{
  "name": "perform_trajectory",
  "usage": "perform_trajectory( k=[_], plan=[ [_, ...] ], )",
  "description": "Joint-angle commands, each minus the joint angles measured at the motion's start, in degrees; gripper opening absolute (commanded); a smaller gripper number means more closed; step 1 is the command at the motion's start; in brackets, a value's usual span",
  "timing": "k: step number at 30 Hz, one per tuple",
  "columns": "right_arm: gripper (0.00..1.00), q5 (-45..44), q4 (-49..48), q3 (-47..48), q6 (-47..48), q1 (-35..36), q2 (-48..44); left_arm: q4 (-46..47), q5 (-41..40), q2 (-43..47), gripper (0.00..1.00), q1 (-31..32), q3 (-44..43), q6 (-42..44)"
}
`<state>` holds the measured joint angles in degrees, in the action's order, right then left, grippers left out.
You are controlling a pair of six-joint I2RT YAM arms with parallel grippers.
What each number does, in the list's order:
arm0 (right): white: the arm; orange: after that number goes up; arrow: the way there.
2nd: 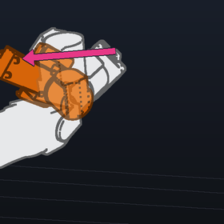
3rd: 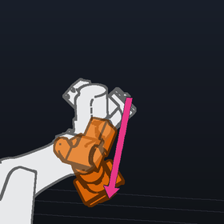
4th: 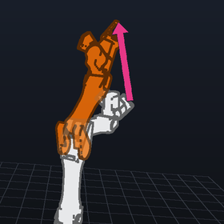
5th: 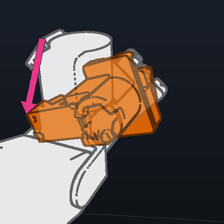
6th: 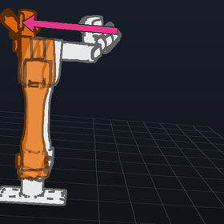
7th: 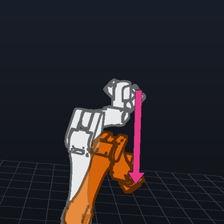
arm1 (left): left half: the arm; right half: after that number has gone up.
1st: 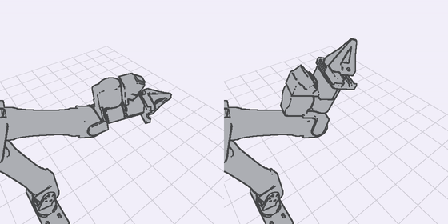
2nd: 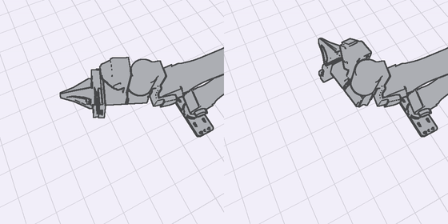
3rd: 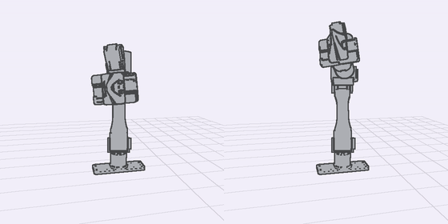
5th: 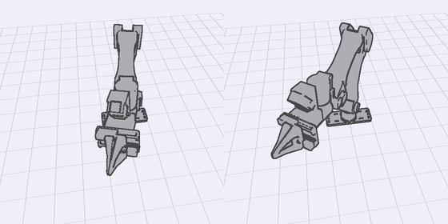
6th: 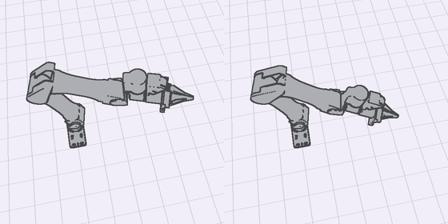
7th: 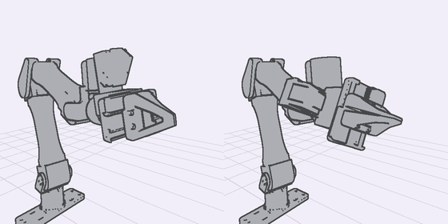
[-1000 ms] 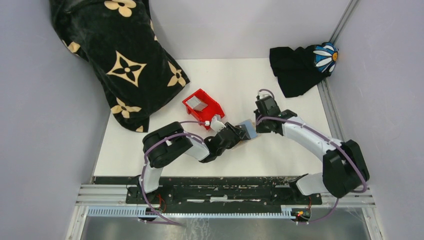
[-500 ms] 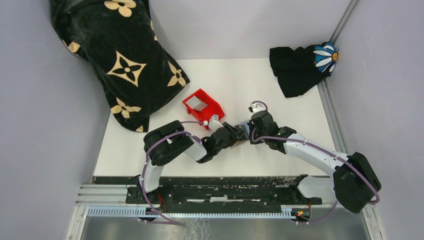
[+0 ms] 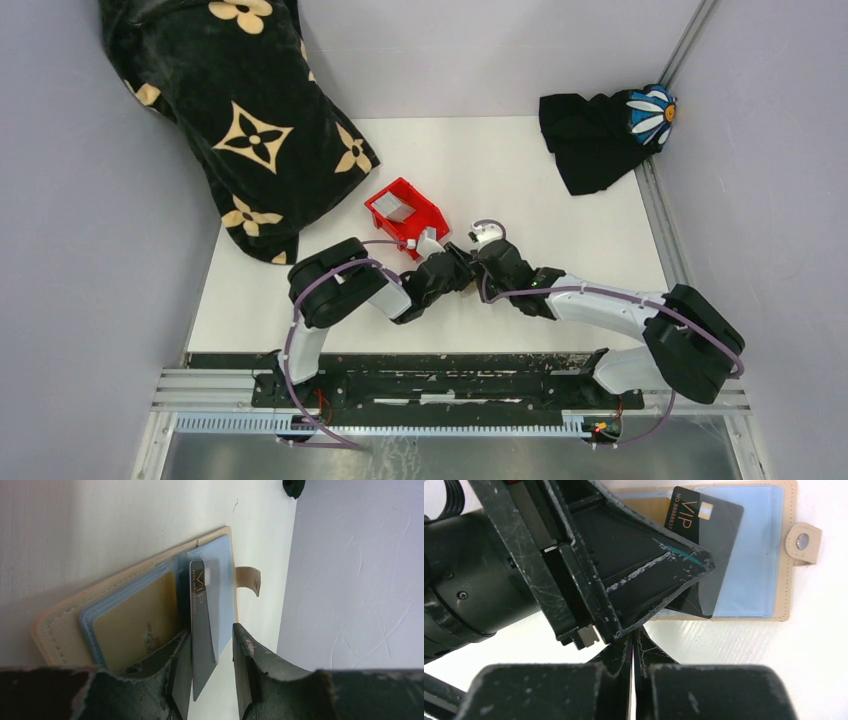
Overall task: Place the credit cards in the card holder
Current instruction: Insert the credit card into the card holder.
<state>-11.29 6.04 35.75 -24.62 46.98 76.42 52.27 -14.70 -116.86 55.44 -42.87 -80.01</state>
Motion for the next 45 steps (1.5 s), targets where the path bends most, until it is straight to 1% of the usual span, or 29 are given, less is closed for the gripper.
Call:
perform_trajectory(
  k=[1, 6, 8, 13, 22, 26, 38, 41, 45],
  plan=[
    [0.01, -5.2, -8.6, -0.3, -1.0, 3.1, 1.6, -2.3, 2.4, -2.4, 0.42, -0.1, 1.3, 0.0],
    [0.01, -11.3, -14.8, -2.6, -2.0, 6.2, 2.6, -1.1, 3.9, -2.6, 0.41, -0.6, 1.9, -0.5],
    [0.01, -12.5, -16.5, -3.2, -1.8, 6.8, 2.9, 1.0, 5.2, -2.9, 0.41, -1.0, 2.6, -0.5],
    [0.01, -16.1, -19.2, -4.2, 0.2, 8.4, 3.7, 1.0, 8.4, -3.0, 0.40, -1.8, 2.2, 0.6],
    [0.01, -20.6, -25.5, -6.7, 2.2, 9.4, 3.8, 3.4, 12.1, -3.7, 0.39, -2.6, 3.0, -0.4],
    [0.01, -22.4, -26.7, -6.9, 2.6, 9.6, 4.6, 3.8, 12.7, -3.8, 0.38, -2.6, 3.1, -0.6],
    [0.01, -27.7, -24.1, -7.3, 1.7, 9.6, 4.5, 3.3, 12.9, -3.4, 0.38, -2.6, 2.7, -0.4],
    [0.01, -27.4, -23.8, -7.3, 1.5, 9.6, 3.8, 2.9, 12.8, -3.1, 0.37, -2.6, 2.6, -0.3],
    [0.01, -20.9, -25.9, -7.7, 2.3, 9.5, 2.4, 2.8, 13.0, -3.3, 0.37, -2.7, 2.3, -0.1]
  ],
)
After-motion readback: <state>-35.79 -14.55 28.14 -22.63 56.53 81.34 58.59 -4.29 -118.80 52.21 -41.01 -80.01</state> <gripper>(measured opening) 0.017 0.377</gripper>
